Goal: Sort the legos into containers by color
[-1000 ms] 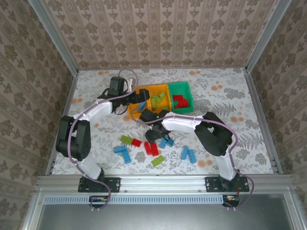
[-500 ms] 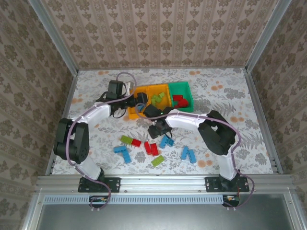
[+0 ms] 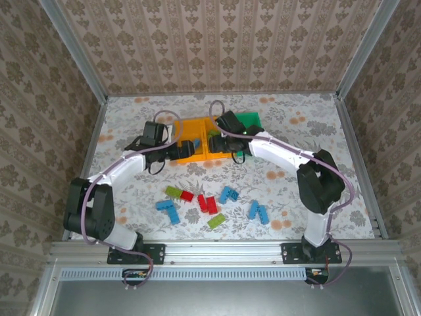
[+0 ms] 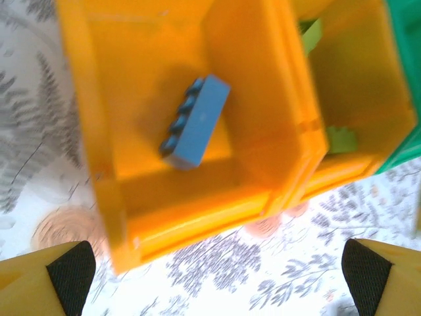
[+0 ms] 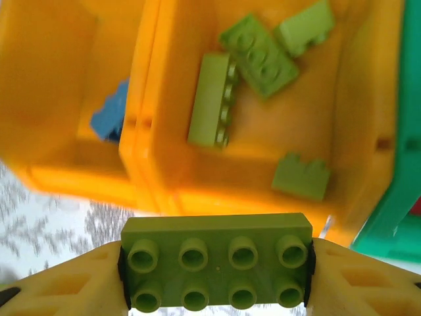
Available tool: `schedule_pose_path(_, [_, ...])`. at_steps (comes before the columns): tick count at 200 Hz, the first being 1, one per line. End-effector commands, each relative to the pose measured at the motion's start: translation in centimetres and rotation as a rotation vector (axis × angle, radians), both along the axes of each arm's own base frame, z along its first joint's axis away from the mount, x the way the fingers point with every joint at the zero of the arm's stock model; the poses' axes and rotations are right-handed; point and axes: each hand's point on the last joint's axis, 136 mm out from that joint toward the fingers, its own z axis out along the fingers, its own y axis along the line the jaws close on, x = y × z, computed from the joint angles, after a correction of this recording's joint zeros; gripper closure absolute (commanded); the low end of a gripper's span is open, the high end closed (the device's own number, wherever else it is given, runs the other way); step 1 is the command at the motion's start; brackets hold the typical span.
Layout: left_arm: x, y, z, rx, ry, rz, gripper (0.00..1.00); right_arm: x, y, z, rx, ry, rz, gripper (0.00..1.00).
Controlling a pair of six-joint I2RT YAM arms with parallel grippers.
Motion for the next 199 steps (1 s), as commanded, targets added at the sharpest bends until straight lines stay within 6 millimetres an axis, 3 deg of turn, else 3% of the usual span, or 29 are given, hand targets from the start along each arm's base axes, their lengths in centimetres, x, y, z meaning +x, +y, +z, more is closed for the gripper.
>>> schedule_pose_path(1, [-2.6, 2.6, -2.2, 0.097, 0.086, 0.050, 0.00, 1.2, -0.6, -1.2, -0.033, 0.064, -0.059, 0.41])
schedule_pose_path(62, [-7.1, 4.4, -4.5, 0.184, 0.151, 0.062, 0.00, 3.3, -1.5, -2.9, -0.007, 0.126, -0.185, 0.35])
schedule_pose_path(120, [-10.2, 3.9, -6.2, 0.251, 0.211, 0.022, 0.00, 3.6, -1.3, -2.5, 0.016, 0.128, -0.177, 0.16])
schedule_pose_path(155, [-10.4, 3.9, -6.5, 0.252, 0.212, 0.028, 0.00, 3.1, -0.6, -1.3, 0.063, 0.106, -0.132, 0.13])
schedule_pose_path(169, [-10.5, 3.1, -6.2, 0.251, 0.196, -0.003, 0.00, 2.6, -0.1, -0.9, 0.082, 0.085, -0.081, 0.14])
schedule_pose_path(199, [-9.6, 3.4, -5.8, 0.260, 0.180, 0.030, 0.00, 0.0, 0.7, -0.6, 0.028, 0.007, 0.071, 0.14])
